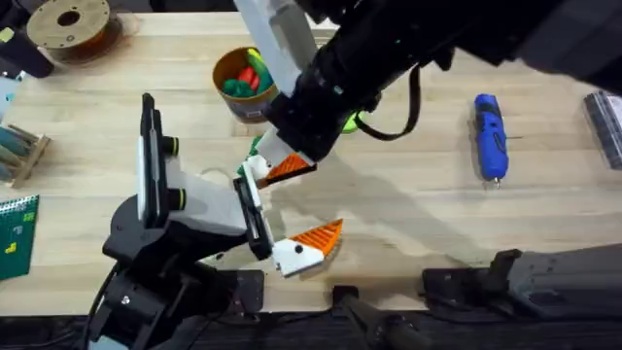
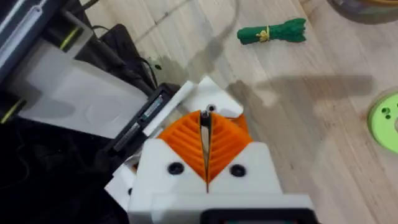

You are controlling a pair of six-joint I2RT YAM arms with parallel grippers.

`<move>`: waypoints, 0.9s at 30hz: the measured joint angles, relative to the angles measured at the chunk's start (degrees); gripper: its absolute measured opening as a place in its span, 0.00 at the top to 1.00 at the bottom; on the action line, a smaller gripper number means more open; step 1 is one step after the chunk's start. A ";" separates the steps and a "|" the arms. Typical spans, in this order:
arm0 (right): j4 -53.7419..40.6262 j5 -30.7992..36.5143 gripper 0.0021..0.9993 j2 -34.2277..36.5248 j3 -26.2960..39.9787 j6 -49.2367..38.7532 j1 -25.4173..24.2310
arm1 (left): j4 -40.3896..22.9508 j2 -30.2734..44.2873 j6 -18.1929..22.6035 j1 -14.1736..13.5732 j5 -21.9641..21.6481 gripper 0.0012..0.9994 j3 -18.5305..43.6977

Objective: Pick up the gripper from the table and insert it into the empty holder that is missing its gripper. Then pick up a screw, insert it into the mounting hole, and use the screwdriver to tighten it. Finally, clean up the table by picking up the vegetable and placing it into the bucket.

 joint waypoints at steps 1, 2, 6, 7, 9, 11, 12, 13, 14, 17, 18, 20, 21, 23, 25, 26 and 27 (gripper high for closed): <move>0.02 0.13 0.99 0.20 0.00 0.00 0.04 | 0.00 -0.02 0.00 0.00 0.00 0.01 0.00; 0.02 0.23 0.99 0.36 -0.02 0.00 0.04 | 0.00 0.00 0.00 0.00 0.00 0.01 0.00; 0.07 0.64 0.99 0.58 -0.04 -0.02 0.04 | 0.00 0.00 0.00 0.00 0.00 0.01 0.00; 0.12 0.67 0.99 0.58 -0.04 -0.02 0.04 | 0.00 -0.01 0.00 0.00 0.00 0.01 0.00; 0.10 0.86 0.99 0.62 -0.04 -0.02 0.04 | 0.00 0.00 0.00 0.00 0.00 0.01 0.00; 0.03 1.02 0.99 1.15 -0.04 -0.03 0.04 | 0.00 0.00 0.00 0.00 0.00 0.01 0.00; -0.01 1.02 0.99 1.43 -0.04 -0.04 0.04 | 0.00 0.00 0.00 0.00 0.00 0.01 0.00; -0.11 1.02 0.99 1.73 -0.04 -0.04 0.07 | 0.00 0.00 0.00 0.00 0.00 0.01 0.00; -0.22 1.02 0.99 2.08 -0.04 -0.04 0.09 | 0.00 -0.01 0.00 0.00 0.00 0.01 0.00; -0.27 1.02 0.99 2.66 -0.04 -0.04 0.09 | -0.07 0.00 -0.23 0.00 0.04 0.01 0.00; -0.44 1.02 0.99 2.65 -0.04 -0.04 0.09 | -0.07 0.00 -0.28 0.00 0.06 0.01 0.00; -0.74 1.02 0.99 2.65 -0.04 -0.04 0.09 | -0.07 0.00 -0.37 0.00 0.11 0.01 0.00; -0.72 1.02 0.99 2.65 -0.04 -0.04 0.09 | -0.07 0.00 -0.48 0.00 0.13 0.01 0.00; -0.76 1.02 0.99 2.65 -0.04 -0.05 0.09 | -0.07 0.00 -0.50 0.00 0.20 0.01 0.00; -0.74 0.87 0.99 2.65 -0.04 -0.17 0.09 | -0.07 0.00 -0.50 0.00 0.20 0.01 0.00; -0.74 0.55 0.99 2.65 -0.04 -0.40 0.09 | -0.07 0.00 -0.50 0.00 0.20 0.01 0.00; -0.74 0.20 0.99 2.65 -0.04 -0.75 0.09 | -0.07 0.00 -0.49 0.00 0.22 0.01 0.00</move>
